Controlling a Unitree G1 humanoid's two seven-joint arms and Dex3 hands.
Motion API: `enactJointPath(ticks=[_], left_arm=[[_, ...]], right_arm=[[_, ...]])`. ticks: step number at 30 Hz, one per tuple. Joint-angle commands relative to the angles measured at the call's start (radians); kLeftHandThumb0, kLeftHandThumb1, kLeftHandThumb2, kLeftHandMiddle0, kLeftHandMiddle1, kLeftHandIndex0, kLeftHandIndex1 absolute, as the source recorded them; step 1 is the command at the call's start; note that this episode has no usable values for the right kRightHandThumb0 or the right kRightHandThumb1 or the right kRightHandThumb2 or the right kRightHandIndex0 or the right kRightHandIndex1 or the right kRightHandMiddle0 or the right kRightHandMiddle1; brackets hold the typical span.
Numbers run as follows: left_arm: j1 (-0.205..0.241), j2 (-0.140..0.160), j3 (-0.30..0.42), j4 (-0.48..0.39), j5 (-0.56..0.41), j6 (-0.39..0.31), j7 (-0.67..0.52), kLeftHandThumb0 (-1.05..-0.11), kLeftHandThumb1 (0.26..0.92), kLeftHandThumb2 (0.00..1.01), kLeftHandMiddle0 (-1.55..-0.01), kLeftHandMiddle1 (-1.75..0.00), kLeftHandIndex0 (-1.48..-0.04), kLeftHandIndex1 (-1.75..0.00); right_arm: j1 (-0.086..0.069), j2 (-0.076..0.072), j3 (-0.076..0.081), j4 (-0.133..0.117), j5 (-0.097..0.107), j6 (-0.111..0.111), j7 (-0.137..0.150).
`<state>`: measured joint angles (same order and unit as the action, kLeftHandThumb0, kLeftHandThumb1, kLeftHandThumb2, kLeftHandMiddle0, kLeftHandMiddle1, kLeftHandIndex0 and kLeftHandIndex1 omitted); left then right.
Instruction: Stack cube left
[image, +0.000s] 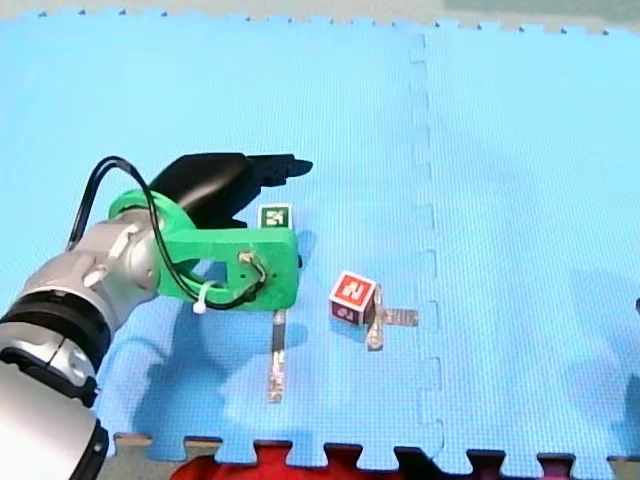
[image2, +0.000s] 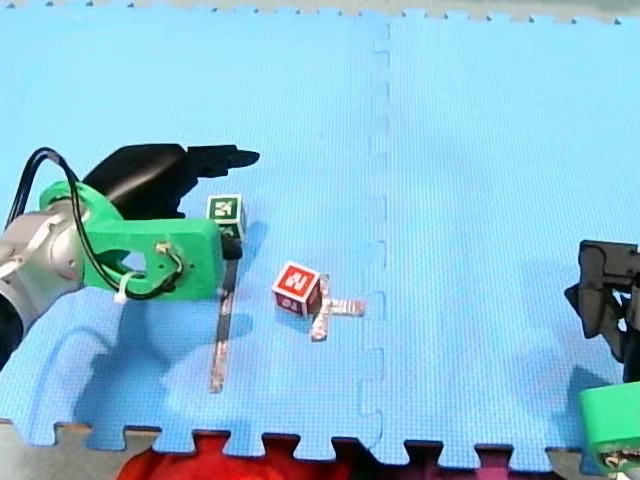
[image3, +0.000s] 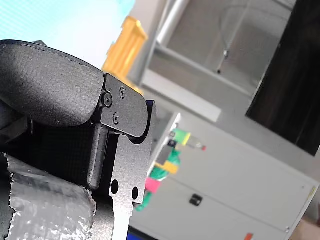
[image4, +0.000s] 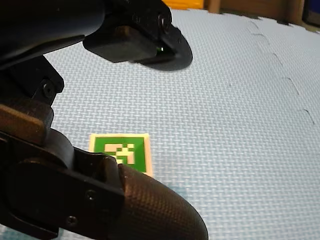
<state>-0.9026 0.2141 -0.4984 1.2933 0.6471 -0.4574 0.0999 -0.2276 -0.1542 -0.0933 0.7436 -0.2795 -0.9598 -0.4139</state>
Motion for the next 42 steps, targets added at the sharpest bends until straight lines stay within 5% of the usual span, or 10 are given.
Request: enactJointPath(ticks=[1, 5, 17, 32, 33, 34, 36, 37, 40, 42], left_arm=[[-0.003, -0.002, -0.011, 0.004, 0.01, 0.047, -0.02, -1.048, 0.92, 0.01, -0.93, -1.75, -0.5, -0.05], [-0.015, -0.022, -0.019, 0.005, 0.016, 0.116, -0.044, -1.048, 0.91, 0.0, -0.96, -1.75, -0.45, -0.01], [-0.029, -0.039, -0.027, 0.009, 0.012, 0.163, -0.082, -1.038, 0.904, 0.0, -1.02, -1.75, -0.45, -0.01], [-0.015, -0.048, 0.031, 0.022, -0.049, 0.147, -0.058, -1.01, 0.915, 0.01, -0.99, -1.75, -0.49, -0.04], [-0.009, -0.053, 0.033, 0.019, -0.046, 0.145, -0.005, -0.891, 0.914, 0.01, -0.99, -1.75, -0.74, -0.09], [-0.004, -0.058, 0.034, 0.018, -0.043, 0.145, 0.039, -0.662, 0.889, 0.0, -0.99, -1.75, -0.94, -0.31], [0.006, -0.064, 0.021, 0.018, -0.023, 0.156, 0.113, -0.324, 0.875, 0.0, -1.01, -1.75, -0.94, -1.04], [0.011, -0.064, 0.018, 0.019, -0.018, 0.155, 0.126, -0.261, 0.846, 0.0, -1.02, -1.75, -0.97, -1.1], [0.016, -0.058, 0.028, 0.025, -0.03, 0.126, 0.102, -0.363, 0.819, 0.0, -1.02, -1.75, -1.13, -0.62], [0.01, -0.052, 0.028, 0.028, -0.032, 0.116, 0.083, -0.38, 0.815, 0.0, -1.02, -1.75, -1.15, -0.49]], right_arm=[[-0.001, -0.003, 0.0, 0.003, 0.002, -0.003, -0.001], [0.01, -0.002, 0.001, -0.011, 0.002, -0.009, 0.001], [0.061, 0.005, -0.004, -0.081, 0.005, 0.013, 0.005], [0.073, -0.002, -0.011, -0.081, -0.004, 0.008, -0.005], [0.072, -0.003, -0.011, -0.082, -0.004, 0.008, -0.005], [0.072, -0.003, -0.011, -0.082, -0.004, 0.009, -0.004], [0.071, -0.004, -0.011, -0.083, -0.004, 0.008, -0.004], [0.07, -0.005, -0.011, -0.082, -0.004, 0.008, -0.004], [0.069, -0.005, -0.011, -0.083, -0.002, 0.008, -0.001], [0.07, -0.004, -0.011, -0.085, 0.001, 0.008, 0.001]])
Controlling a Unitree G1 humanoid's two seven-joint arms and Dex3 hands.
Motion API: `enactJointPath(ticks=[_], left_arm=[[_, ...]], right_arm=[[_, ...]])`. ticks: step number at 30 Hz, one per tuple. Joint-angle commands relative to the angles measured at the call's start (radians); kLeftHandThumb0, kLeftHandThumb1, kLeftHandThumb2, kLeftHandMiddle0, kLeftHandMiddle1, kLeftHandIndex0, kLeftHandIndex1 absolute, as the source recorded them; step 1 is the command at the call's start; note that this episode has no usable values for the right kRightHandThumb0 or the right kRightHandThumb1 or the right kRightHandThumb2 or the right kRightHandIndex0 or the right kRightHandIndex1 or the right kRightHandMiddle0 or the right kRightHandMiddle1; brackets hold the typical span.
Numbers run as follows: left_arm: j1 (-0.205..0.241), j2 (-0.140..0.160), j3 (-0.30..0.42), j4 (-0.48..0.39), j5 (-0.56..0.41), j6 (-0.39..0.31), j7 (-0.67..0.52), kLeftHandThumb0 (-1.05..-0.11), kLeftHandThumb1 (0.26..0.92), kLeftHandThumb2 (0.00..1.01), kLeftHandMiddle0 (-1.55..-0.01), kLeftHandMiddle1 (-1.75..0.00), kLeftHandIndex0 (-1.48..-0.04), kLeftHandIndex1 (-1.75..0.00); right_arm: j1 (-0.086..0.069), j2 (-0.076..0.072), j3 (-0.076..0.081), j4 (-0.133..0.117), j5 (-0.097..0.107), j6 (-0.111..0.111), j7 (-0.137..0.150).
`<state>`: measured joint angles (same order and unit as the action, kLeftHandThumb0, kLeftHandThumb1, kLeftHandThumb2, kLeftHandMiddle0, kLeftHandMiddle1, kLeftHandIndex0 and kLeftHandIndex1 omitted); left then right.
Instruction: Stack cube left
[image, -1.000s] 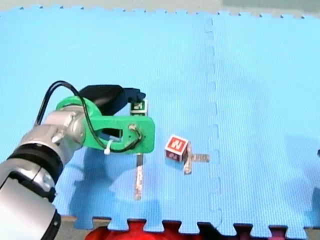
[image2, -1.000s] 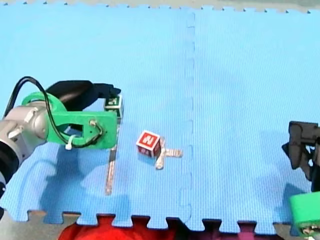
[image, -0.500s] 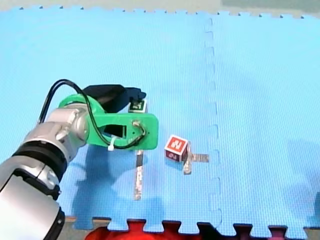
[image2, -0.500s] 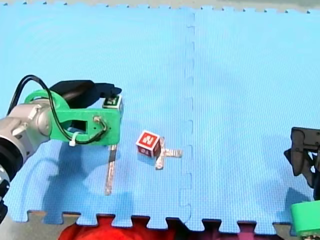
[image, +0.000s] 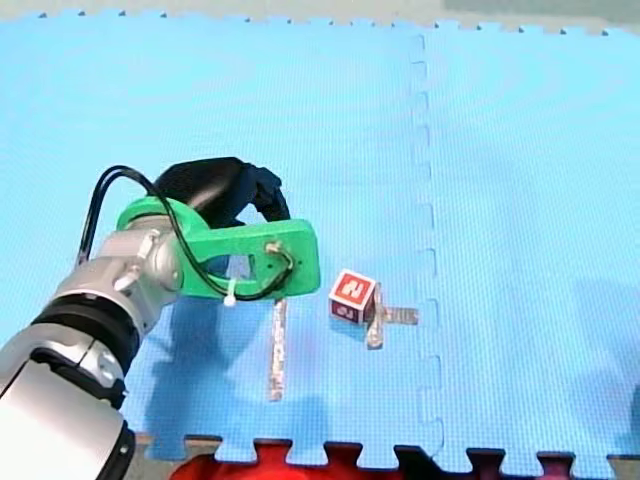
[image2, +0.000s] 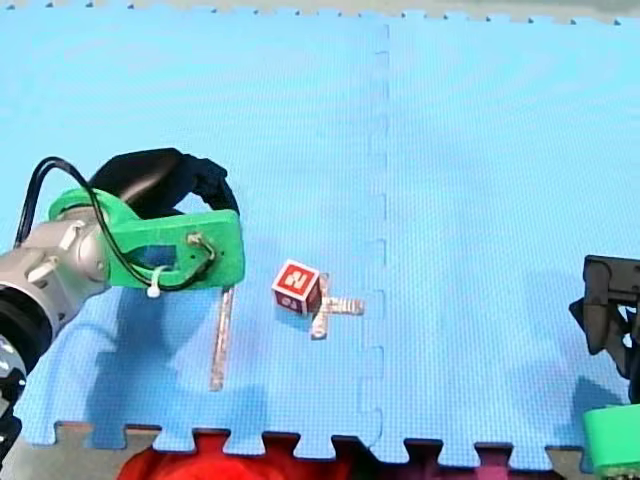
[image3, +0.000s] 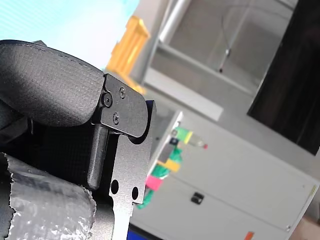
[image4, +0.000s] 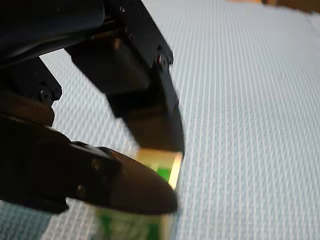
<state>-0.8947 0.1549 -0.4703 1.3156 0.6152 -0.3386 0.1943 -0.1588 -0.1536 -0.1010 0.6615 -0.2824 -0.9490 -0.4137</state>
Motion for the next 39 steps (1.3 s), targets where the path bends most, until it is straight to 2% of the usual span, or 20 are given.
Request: enactJointPath(ticks=[1, 7, 17, 25, 30, 33, 37, 39], left_arm=[[0.0, 0.01, -0.001, 0.007, 0.001, -0.005, -0.016, -0.383, 0.815, 0.0, -1.02, -1.75, -1.15, -0.47], [-0.005, 0.018, -0.012, 0.005, 0.015, -0.014, -0.01, -0.403, 0.813, 0.0, -1.01, -1.75, -1.2, -0.33], [-0.007, 0.029, -0.027, 0.004, 0.033, -0.032, -0.002, -0.424, 0.815, 0.0, -1.02, -1.75, -1.18, -0.24], [-0.008, 0.035, -0.032, 0.005, 0.034, -0.041, -0.003, -0.428, 0.817, 0.0, -1.02, -1.75, -1.19, -0.2], [-0.007, 0.052, -0.032, 0.002, 0.035, -0.067, -0.001, -0.434, 0.818, 0.0, -1.03, -1.75, -1.19, -0.19], [-0.004, 0.066, -0.025, -0.002, 0.029, -0.107, 0.011, -0.437, 0.818, 0.0, -1.03, -1.75, -1.19, -0.18], [0.001, 0.114, 0.005, -0.041, -0.001, -0.251, 0.034, -0.44, 0.819, 0.0, -1.03, -1.75, -1.2, -0.17], [-0.001, 0.133, 0.013, -0.062, -0.008, -0.296, 0.027, -0.44, 0.818, 0.0, -1.03, -1.75, -1.21, -0.17]], right_arm=[[0.001, -0.005, -0.003, -0.003, 0.005, -0.002, 0.002], [0.002, -0.006, -0.005, -0.002, 0.006, -0.007, 0.003], [0.002, -0.002, -0.004, -0.01, 0.004, -0.008, 0.005], [0.004, 0.007, -0.002, -0.025, -0.009, 0.012, -0.005], [0.004, 0.017, 0.004, -0.032, -0.022, 0.022, -0.014], [0.006, 0.024, 0.009, -0.04, -0.028, 0.031, -0.018], [0.009, 0.027, 0.012, -0.045, -0.031, 0.041, -0.021], [0.005, 0.027, 0.013, -0.039, -0.032, 0.044, -0.023]])
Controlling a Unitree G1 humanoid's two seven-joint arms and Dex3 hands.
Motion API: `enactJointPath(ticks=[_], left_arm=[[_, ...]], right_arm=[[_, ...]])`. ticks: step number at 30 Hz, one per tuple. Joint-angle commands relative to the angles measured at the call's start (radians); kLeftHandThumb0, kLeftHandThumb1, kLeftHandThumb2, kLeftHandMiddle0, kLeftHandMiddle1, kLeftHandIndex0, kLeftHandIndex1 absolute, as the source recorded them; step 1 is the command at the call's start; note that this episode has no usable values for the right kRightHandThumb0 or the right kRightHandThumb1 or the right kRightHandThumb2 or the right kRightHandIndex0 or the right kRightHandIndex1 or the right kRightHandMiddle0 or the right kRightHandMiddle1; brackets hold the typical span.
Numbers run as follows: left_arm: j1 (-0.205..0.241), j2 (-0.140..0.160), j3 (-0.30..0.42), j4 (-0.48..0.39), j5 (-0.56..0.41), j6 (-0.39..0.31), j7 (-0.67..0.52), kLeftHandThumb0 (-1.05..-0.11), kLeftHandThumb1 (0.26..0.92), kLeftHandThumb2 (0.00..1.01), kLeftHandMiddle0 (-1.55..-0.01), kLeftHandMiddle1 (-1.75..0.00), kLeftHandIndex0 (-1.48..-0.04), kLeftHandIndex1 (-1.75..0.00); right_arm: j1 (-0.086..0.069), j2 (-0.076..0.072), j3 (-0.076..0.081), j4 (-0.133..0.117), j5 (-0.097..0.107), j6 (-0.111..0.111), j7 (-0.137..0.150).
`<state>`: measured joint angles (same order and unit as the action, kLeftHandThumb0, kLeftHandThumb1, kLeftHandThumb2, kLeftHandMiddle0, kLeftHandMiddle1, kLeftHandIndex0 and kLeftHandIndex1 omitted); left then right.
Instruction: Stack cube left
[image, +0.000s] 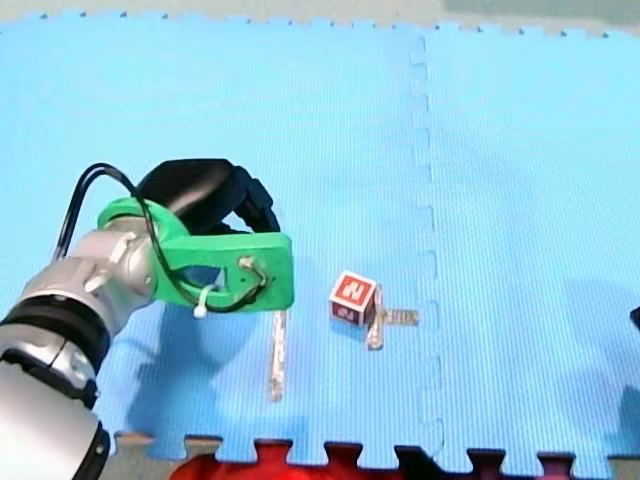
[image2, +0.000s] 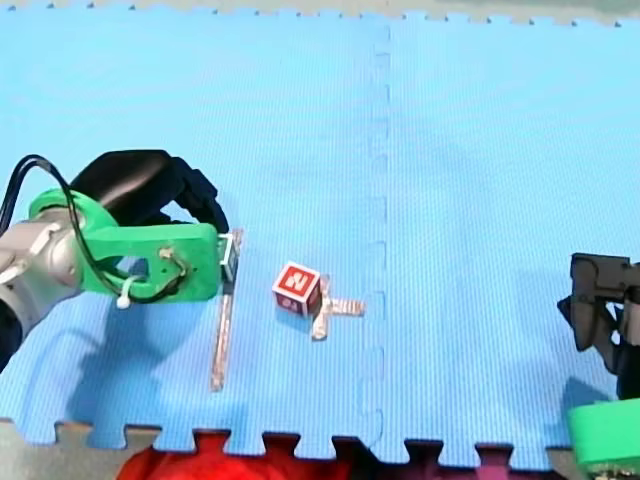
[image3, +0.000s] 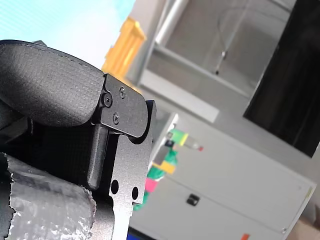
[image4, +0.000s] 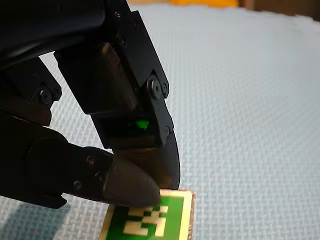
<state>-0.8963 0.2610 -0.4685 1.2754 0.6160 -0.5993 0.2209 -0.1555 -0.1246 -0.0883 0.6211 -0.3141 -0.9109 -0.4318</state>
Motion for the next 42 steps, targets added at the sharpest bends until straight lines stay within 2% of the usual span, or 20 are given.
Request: enactJointPath(ticks=[1, 4, 8, 10, 13, 14, 17, 19, 25, 27, 28, 29, 32, 34, 38, 42], left_arm=[[0.001, 0.041, 0.017, -0.042, -0.019, -0.057, -0.026, -0.44, 0.818, 0.0, -1.04, -1.75, -1.21, -0.16], [0.018, 0.09, 0.051, -0.147, -0.086, -0.089, -0.189, -0.445, 0.818, 0.0, -1.04, -1.75, -1.22, -0.15], [0.078, 0.144, 0.113, -0.373, -0.217, -0.006, -0.418, -0.459, 0.82, 0.0, -1.05, -1.75, -1.23, -0.13], [0.112, 0.169, 0.144, -0.477, -0.275, -0.011, -0.458, -0.46, 0.819, 0.0, -1.05, -1.75, -1.24, -0.12], [0.12, 0.188, 0.17, -0.515, -0.319, -0.104, -0.452, -0.451, 0.811, 0.0, -1.05, -1.75, -1.24, -0.11], [0.124, 0.192, 0.178, -0.536, -0.336, -0.108, -0.463, -0.45, 0.809, 0.0, -1.05, -1.75, -1.25, -0.1], [0.159, 0.203, 0.208, -0.647, -0.401, -0.062, -0.51, -0.459, 0.807, 0.0, -1.06, -1.75, -1.25, -0.09], [0.168, 0.202, 0.225, -0.671, -0.426, -0.038, -0.523, -0.466, 0.807, 0.0, -1.06, -1.75, -1.26, -0.09], [0.177, 0.204, 0.248, -0.659, -0.433, -0.031, -0.531, -0.476, 0.807, 0.0, -1.05, -1.75, -1.27, -0.07], [0.189, 0.205, 0.255, -0.669, -0.432, 0.001, -0.537, -0.477, 0.807, 0.0, -1.04, -1.75, -1.27, -0.07], [0.196, 0.206, 0.258, -0.678, -0.426, 0.027, -0.54, -0.603, 0.812, 0.0, -1.03, -1.75, -1.09, -0.03], [0.202, 0.206, 0.259, -0.684, -0.418, 0.049, -0.541, -0.777, 0.821, 0.01, -1.01, -1.75, -0.9, -0.02], [0.215, 0.191, 0.251, -0.681, -0.373, 0.098, -0.52, -0.986, 0.856, 0.01, -0.97, -1.75, -0.67, 0.0], [0.221, 0.177, 0.245, -0.677, -0.347, 0.124, -0.506, -1.032, 0.867, 0.02, -0.94, -1.75, -0.59, 0.0], [0.249, 0.161, 0.239, -0.655, -0.299, 0.128, -0.46, -1.047, 0.862, 0.01, -0.85, -1.75, -0.35, 0.0], [0.274, 0.153, 0.229, -0.664, -0.259, 0.181, -0.446, -1.048, 0.859, 0.0, -0.83, -1.75, -0.32, 0.0]], right_arm=[[-0.001, -0.002, 0.001, 0.005, -0.001, 0.007, -0.006], [-0.01, -0.003, 0.002, 0.021, 0.001, 0.004, -0.008], [-0.018, -0.007, 0.001, 0.04, 0.004, -0.002, -0.007], [-0.022, -0.007, 0.002, 0.051, 0.006, -0.007, -0.006], [-0.027, -0.005, 0.006, 0.067, 0.012, -0.014, -0.001], [-0.029, -0.004, 0.006, 0.07, 0.013, -0.014, 0.0], [-0.032, -0.003, 0.008, 0.078, 0.015, -0.014, 0.003], [-0.032, -0.001, 0.009, 0.08, 0.019, -0.012, 0.007], [-0.037, 0.001, 0.011, 0.094, 0.023, -0.015, 0.008], [-0.037, 0.0, 0.011, 0.095, 0.024, -0.016, 0.008], [-0.037, 0.0, 0.011, 0.096, 0.024, -0.017, 0.007], [-0.037, 0.0, 0.011, 0.098, 0.024, -0.018, 0.007], [-0.04, -0.003, 0.011, 0.108, 0.029, -0.027, 0.008], [-0.042, -0.006, 0.01, 0.115, 0.033, -0.033, 0.01], [-0.043, -0.01, 0.008, 0.119, 0.037, -0.038, 0.012], [-0.044, -0.014, 0.006, 0.122, 0.034, -0.037, 0.007]])
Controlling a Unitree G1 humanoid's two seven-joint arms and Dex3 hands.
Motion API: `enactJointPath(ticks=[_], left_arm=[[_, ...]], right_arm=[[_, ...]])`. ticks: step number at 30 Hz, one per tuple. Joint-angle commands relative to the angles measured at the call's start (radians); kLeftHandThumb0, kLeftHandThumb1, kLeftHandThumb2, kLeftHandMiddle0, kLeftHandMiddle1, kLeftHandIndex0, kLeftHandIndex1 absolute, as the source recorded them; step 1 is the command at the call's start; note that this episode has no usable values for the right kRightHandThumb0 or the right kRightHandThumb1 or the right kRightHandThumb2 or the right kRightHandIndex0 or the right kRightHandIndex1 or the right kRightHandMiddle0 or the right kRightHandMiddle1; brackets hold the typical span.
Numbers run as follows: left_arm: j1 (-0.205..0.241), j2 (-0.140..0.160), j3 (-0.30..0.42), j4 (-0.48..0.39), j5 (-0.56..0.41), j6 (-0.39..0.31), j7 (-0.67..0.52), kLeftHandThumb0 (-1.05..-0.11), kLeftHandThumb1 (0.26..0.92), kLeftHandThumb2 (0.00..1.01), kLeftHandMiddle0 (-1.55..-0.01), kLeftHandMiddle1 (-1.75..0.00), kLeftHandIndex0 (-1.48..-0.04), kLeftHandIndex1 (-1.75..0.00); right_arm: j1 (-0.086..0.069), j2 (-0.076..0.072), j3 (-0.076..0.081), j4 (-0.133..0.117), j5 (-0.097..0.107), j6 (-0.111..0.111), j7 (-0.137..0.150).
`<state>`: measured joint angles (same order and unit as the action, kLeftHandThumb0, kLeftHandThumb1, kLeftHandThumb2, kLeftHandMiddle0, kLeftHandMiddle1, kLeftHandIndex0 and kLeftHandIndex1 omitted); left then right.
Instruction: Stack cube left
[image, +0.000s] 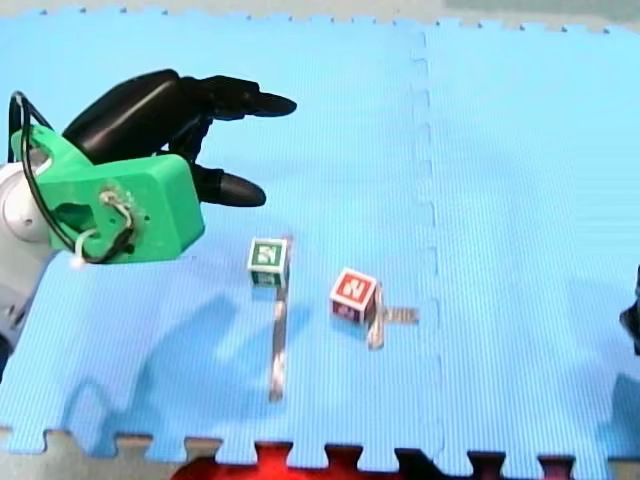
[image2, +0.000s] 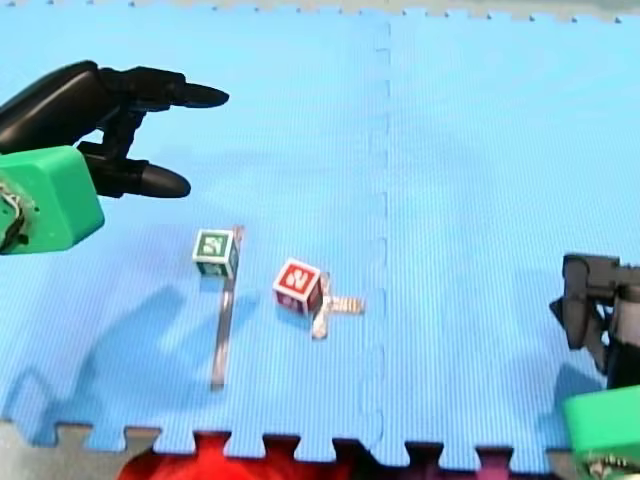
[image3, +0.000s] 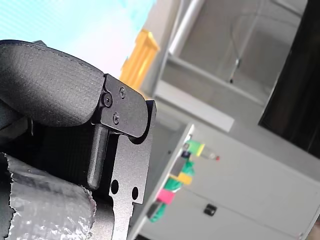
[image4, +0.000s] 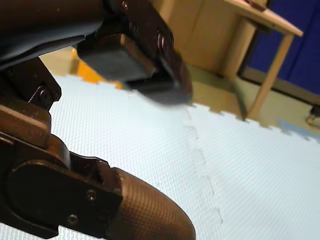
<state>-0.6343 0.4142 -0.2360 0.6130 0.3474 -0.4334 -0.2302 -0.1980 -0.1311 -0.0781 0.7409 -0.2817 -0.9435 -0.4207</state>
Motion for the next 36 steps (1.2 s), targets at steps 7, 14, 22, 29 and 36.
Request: enactJointPath(ticks=[7, 14, 22, 29, 36], left_arm=[[0.051, -0.014, -0.029, 0.051, 0.079, -0.004, 0.083, -1.048, 0.861, 0.0, -0.87, -1.75, -0.29, 0.0], [0.025, -0.036, -0.06, 0.237, 0.125, -0.107, 0.18, -1.048, 0.868, 0.0, -0.86, -1.75, -0.37, -0.06], [-0.015, -0.086, -0.058, 0.408, 0.107, -0.137, 0.221, -1.048, 0.862, 0.0, -0.84, -1.75, -0.6, -0.05], [-0.05, -0.1, -0.06, 0.545, 0.104, -0.187, 0.244, -1.048, 0.863, 0.0, -0.89, -1.43, -0.76, -0.04], [-0.068, -0.101, -0.073, 0.589, 0.12, -0.217, 0.273, -1.048, 0.868, 0.0, -0.91, -1.38, -0.76, -0.01]], right_arm=[[-0.006, -0.014, -0.007, 0.014, 0.012, -0.018, 0.005], [-0.01, -0.02, -0.009, 0.024, 0.021, -0.027, 0.015], [-0.016, -0.022, -0.012, 0.033, 0.026, -0.041, 0.024], [-0.02, -0.027, -0.014, 0.033, 0.019, -0.047, 0.022], [-0.021, -0.029, -0.014, 0.029, 0.011, -0.047, 0.018]])
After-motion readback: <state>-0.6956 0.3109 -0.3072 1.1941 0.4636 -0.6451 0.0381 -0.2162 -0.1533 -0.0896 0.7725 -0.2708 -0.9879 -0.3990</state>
